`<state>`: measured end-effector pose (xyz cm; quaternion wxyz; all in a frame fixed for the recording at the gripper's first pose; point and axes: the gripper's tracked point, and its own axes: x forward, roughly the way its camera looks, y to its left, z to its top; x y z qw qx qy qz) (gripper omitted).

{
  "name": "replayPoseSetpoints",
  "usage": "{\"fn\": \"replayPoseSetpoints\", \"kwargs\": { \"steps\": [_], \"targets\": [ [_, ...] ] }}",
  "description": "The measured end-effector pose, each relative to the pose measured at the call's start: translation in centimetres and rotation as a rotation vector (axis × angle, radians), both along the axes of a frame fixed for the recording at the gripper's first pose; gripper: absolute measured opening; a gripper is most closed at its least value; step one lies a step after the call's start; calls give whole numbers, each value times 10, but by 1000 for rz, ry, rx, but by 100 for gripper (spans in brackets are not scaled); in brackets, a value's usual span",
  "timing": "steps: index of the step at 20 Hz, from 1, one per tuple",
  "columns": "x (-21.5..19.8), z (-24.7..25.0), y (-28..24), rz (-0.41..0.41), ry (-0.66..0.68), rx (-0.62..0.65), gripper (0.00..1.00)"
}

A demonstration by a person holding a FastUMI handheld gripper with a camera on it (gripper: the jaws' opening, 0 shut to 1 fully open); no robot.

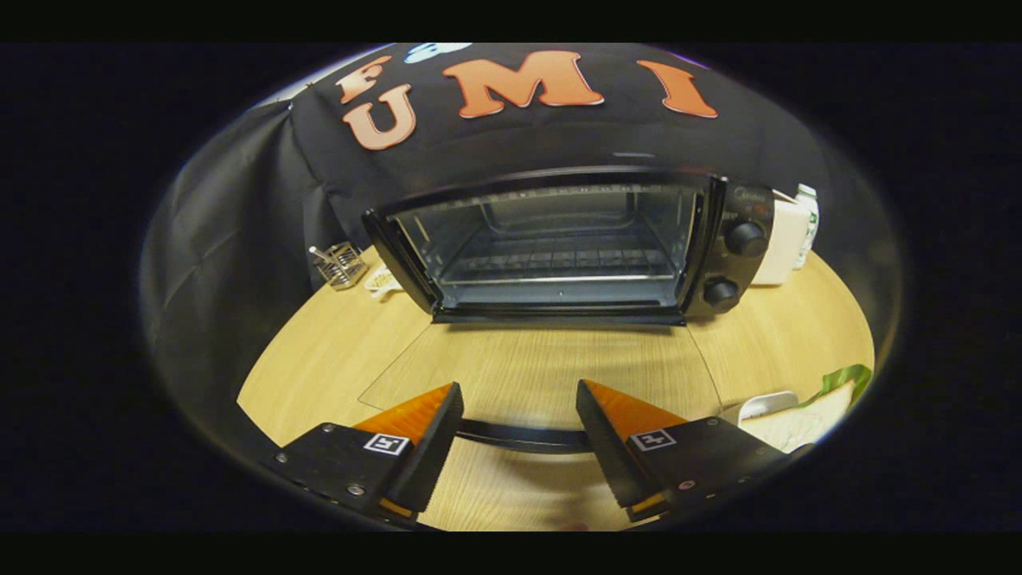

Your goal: Open the toaster oven, put the food inside, and close the toaster oven door.

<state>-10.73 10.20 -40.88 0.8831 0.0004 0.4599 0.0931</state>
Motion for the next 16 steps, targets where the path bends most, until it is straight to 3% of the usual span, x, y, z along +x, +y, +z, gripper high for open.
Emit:
{"fn": "replayPoseSetpoints", "kwargs": {
  "steps": [5,9,13,16],
  "targets": [
    [-5,-9,-1,-13,44,1,82],
    [-24,13,-24,-42,89,23,82],
    [-23,63,-68,-70,-2,3,83],
    [-16,101,-108,-106,-83,-33,90]
  ]
}}
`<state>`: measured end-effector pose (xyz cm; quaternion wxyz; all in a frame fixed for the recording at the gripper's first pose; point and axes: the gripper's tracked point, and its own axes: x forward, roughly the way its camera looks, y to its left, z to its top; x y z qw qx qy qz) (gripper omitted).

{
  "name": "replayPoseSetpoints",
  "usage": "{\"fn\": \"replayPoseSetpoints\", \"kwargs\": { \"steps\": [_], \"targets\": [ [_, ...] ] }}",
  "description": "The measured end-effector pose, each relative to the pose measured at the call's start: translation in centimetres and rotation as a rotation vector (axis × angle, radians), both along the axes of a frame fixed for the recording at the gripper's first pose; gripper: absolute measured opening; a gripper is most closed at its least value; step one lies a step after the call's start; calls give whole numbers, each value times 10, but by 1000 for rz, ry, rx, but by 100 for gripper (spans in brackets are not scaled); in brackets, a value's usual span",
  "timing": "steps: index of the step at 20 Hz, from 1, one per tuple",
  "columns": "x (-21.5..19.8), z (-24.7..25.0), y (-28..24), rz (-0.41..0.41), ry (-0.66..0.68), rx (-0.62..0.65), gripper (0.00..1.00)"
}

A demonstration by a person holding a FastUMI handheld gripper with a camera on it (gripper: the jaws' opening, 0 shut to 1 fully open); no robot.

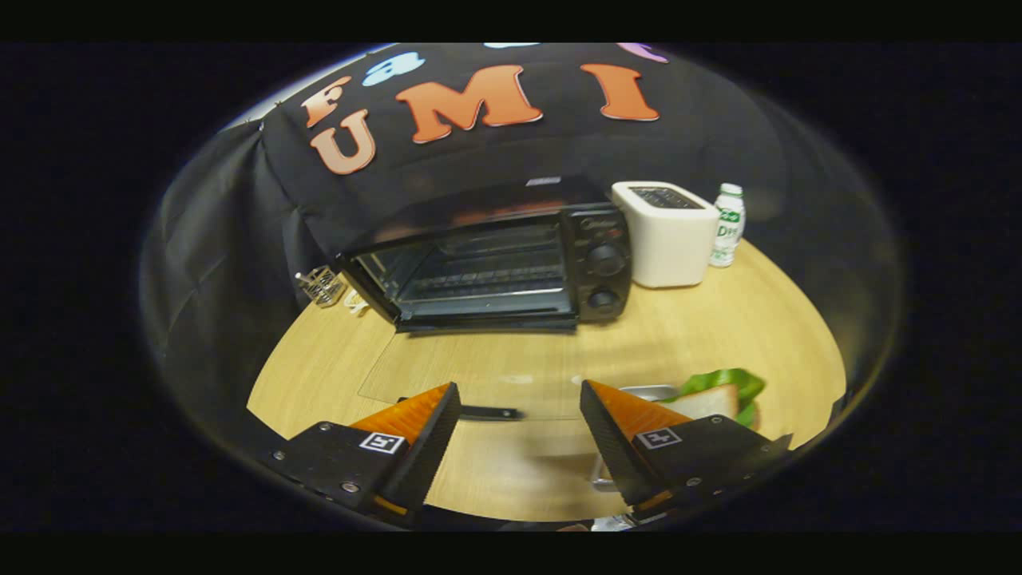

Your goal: Open the toaster oven, put the food inside, and close the toaster oven door.

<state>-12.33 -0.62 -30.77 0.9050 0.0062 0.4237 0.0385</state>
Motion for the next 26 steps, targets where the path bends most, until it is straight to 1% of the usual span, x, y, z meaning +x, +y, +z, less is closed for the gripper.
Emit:
{"fn": "replayPoseSetpoints", "kwargs": {
  "steps": [3,5,8,10,14,15,19,20,21,23,24,25,26],
  "targets": [
    [4,23,-47,-43,-40,-57,92],
    [-1,27,-78,-69,-39,-96,92],
    [-13,17,-116,-122,-6,-133,92],
    [-25,1,-132,-153,43,-138,92],
    [-42,-35,-142,-182,138,-108,92],
    [-48,-45,-141,-188,171,-89,92],
    [-53,-67,-127,-235,204,32,90],
    [-54,-68,-126,-239,206,38,85],
    [-51,-68,-125,-240,201,37,83],
    [-52,-66,-123,-225,213,31,75],
    [-52,-63,-121,-225,217,43,67],
    [-50,-58,-117,-235,215,70,62],
    [-48,-56,-113,-246,215,103,48]
  ]
}}
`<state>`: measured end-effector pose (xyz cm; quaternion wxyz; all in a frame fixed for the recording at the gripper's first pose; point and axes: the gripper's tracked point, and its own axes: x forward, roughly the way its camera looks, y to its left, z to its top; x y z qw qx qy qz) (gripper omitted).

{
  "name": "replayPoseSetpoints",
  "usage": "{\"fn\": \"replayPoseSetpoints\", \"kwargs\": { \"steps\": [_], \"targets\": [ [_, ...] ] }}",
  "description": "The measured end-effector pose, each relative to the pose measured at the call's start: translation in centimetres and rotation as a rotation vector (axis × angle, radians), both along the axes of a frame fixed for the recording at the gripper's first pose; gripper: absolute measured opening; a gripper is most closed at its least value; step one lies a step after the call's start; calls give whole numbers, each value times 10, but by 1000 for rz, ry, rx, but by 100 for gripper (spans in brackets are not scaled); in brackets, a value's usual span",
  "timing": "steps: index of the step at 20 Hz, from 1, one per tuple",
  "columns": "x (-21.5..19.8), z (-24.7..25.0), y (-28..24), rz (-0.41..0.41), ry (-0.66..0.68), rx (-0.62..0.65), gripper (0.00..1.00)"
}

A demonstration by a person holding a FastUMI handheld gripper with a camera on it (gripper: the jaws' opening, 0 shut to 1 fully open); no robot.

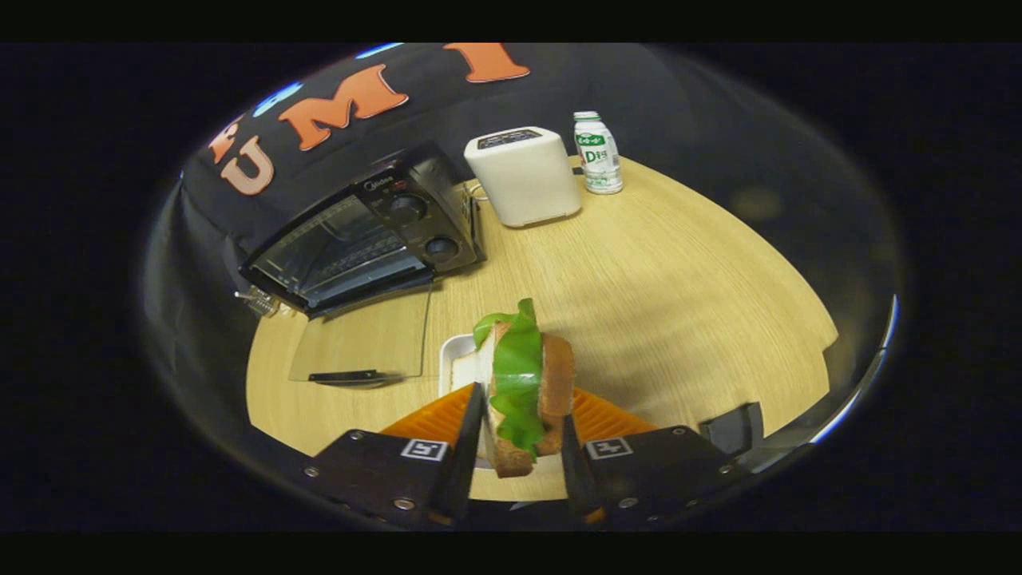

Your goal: Open the toaster oven, put the food inside, and close the toaster oven door.

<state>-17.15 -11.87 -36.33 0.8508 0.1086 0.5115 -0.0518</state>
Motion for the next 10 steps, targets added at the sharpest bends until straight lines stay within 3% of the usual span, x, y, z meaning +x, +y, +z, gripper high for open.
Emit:
{"fn": "replayPoseSetpoints", "kwargs": {
  "steps": [2,6,10],
  "targets": [
    [1,4,3,-15,8,14,35],
    [5,24,14,15,-15,18,33],
    [31,58,22,-6,-92,39,33]
  ]
}}
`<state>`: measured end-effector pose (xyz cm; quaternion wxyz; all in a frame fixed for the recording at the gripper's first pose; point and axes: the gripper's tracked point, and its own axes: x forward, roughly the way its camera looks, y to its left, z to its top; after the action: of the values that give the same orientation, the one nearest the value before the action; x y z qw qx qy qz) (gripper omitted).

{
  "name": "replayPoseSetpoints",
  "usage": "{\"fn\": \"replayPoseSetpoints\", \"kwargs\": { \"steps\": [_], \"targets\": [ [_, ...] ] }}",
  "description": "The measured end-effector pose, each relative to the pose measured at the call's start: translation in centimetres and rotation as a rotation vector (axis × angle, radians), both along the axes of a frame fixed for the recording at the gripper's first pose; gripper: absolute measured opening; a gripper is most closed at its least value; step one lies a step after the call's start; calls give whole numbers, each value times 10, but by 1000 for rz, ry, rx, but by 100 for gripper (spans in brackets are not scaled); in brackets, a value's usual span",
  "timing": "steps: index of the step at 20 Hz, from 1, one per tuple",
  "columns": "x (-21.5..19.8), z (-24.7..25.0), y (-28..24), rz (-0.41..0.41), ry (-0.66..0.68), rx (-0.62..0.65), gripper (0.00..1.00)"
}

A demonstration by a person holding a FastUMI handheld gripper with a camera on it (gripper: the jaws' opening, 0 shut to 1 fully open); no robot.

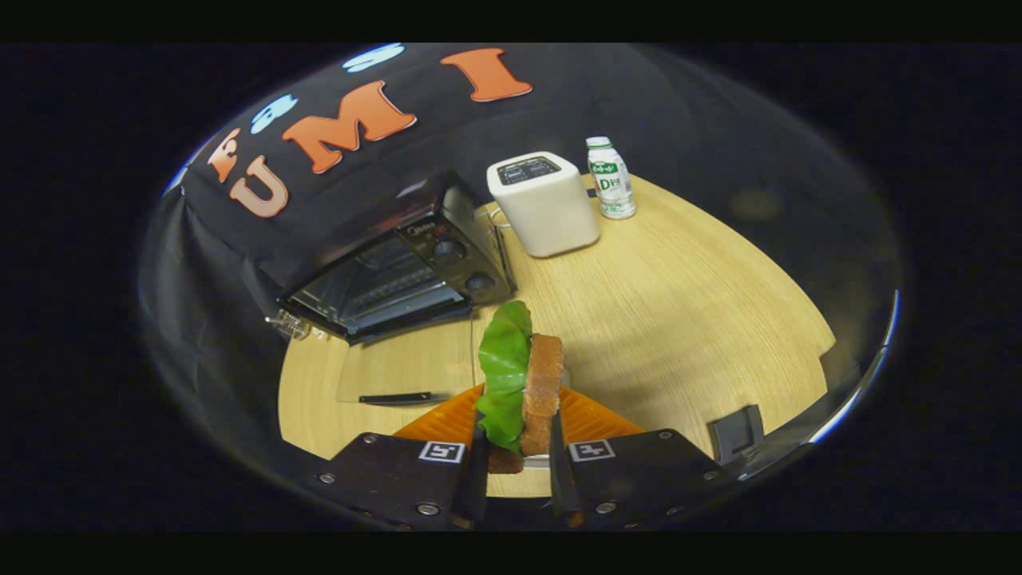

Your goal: Open the toaster oven, put the food inside, and close the toaster oven door.

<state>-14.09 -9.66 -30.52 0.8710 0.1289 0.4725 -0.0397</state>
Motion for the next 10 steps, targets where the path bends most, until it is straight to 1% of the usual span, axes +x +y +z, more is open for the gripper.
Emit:
{"fn": "replayPoseSetpoints", "kwargs": {
  "steps": [2,4,10],
  "targets": [
    [18,16,13,2,-46,32,33],
    [34,26,35,24,-83,66,33],
    [59,17,110,78,-85,196,33]
  ]
}}
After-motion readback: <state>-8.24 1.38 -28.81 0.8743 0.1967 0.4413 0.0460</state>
